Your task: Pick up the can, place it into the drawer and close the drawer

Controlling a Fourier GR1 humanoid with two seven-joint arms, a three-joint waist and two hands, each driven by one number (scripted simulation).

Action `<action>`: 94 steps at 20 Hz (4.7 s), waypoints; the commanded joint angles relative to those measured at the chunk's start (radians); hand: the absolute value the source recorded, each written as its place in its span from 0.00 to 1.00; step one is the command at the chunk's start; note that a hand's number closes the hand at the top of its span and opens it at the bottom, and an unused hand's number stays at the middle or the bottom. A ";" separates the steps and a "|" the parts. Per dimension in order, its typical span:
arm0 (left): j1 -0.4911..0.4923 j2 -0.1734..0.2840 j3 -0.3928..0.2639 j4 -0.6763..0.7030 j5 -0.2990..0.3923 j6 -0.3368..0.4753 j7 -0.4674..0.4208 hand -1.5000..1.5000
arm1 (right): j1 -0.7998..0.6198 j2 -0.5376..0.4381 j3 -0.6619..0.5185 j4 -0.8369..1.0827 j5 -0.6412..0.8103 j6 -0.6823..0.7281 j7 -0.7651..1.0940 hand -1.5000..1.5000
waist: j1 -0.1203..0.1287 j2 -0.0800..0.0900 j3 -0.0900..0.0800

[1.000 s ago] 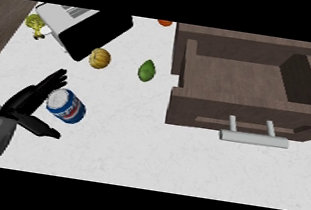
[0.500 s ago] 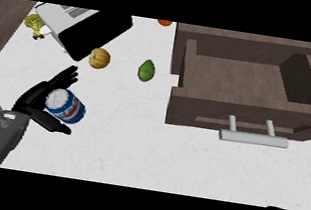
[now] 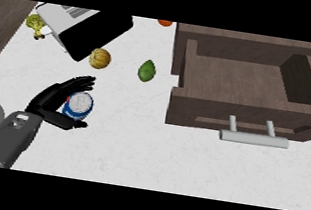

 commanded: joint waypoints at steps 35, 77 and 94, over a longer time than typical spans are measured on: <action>0.139 -0.302 -0.113 -1.005 0.243 0.552 0.688 1.00 | 0.064 0.030 -0.017 -0.112 -0.024 -0.006 0.043 0.00 | 0.016 -0.009 0.002; -0.876 -0.304 -0.429 -0.281 0.510 0.988 0.901 1.00 | 0.045 0.014 -0.042 -0.039 -0.040 0.039 -0.020 0.00 | -0.044 0.008 0.003; -0.912 -0.304 -0.622 -0.115 0.680 1.080 0.776 1.00 | -0.154 -0.020 -0.020 0.025 0.001 -0.024 0.060 0.00 | -0.083 0.021 0.004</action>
